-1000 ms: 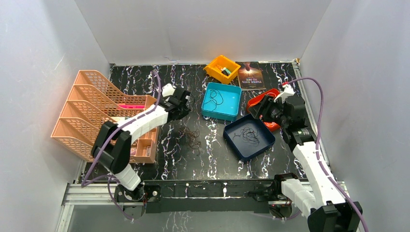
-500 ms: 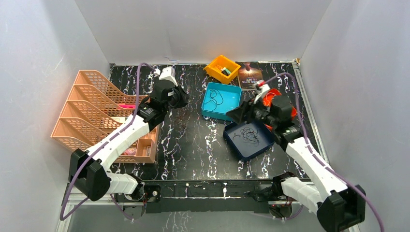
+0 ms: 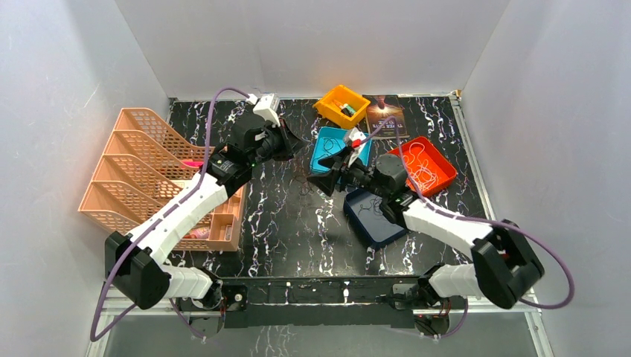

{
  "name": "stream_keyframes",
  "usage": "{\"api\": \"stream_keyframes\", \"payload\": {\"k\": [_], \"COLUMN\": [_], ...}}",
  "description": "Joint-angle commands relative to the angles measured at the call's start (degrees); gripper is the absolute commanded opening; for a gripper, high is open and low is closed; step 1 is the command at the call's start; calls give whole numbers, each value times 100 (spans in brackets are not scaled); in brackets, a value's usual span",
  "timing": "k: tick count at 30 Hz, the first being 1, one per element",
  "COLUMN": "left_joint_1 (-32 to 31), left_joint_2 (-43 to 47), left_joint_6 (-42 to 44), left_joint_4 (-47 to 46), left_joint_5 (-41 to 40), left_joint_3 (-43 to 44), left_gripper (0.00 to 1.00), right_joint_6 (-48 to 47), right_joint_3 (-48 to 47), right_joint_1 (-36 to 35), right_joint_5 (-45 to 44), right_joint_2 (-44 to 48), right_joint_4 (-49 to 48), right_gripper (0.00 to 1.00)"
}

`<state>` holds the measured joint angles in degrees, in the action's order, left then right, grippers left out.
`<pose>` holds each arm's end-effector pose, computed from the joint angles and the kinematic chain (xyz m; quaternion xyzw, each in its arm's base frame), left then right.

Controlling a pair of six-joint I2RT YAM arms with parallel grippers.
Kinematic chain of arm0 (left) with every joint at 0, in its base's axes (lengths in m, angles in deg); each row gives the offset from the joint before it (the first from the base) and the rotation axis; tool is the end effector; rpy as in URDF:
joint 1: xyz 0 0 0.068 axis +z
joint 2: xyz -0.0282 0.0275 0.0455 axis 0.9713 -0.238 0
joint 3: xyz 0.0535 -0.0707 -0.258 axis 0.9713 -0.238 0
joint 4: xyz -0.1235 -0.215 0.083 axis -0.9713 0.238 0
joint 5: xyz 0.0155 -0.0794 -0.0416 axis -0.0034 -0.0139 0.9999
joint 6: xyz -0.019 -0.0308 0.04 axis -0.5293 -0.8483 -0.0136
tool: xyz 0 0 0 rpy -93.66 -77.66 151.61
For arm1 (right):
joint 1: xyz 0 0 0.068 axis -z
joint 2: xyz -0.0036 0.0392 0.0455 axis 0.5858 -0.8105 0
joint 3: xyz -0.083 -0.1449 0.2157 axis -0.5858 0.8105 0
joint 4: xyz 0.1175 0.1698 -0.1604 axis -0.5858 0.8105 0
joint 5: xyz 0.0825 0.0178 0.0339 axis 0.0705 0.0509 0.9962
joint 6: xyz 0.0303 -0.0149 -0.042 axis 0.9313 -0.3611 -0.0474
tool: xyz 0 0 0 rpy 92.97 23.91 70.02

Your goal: Untangle the cables

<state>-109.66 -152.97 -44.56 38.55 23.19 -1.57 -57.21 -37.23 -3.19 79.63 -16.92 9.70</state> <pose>0.2573 -0.1736 0.3730 0.0371 0.7775 -0.3673 0.5092 0.2103 0.1882 0.2918 -0.2902 0.6088 0.4376 0.5947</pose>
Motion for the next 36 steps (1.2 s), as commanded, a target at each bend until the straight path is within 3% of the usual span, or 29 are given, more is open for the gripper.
{"api": "stream_keyframes", "payload": {"k": [1, 11, 20, 30, 36], "left_joint_1": [24, 25, 23, 29, 23], "left_joint_2": [322, 518, 535, 713, 700], "left_joint_6": [74, -68, -320, -337, -160], "left_joint_4": [88, 158, 125, 402, 540], "left_joint_5": [272, 472, 727, 609, 424], "left_joint_3": [253, 285, 476, 1134, 1599], "left_gripper": [0, 0, 0, 0, 0], "right_joint_6": [-171, 89, 175, 377, 451], "right_joint_3": [-60, -507, -1085, -1015, -881], "right_joint_1": [-36, -200, -367, -447, -546], "right_joint_5": [-145, 35, -244, -215, -48], "right_joint_2": [-519, -1905, -2901, -3455, -3445], "right_joint_4": [-1863, -3380, -3898, -3459, -2849], "right_gripper": [74, 70, 66, 39, 28]}}
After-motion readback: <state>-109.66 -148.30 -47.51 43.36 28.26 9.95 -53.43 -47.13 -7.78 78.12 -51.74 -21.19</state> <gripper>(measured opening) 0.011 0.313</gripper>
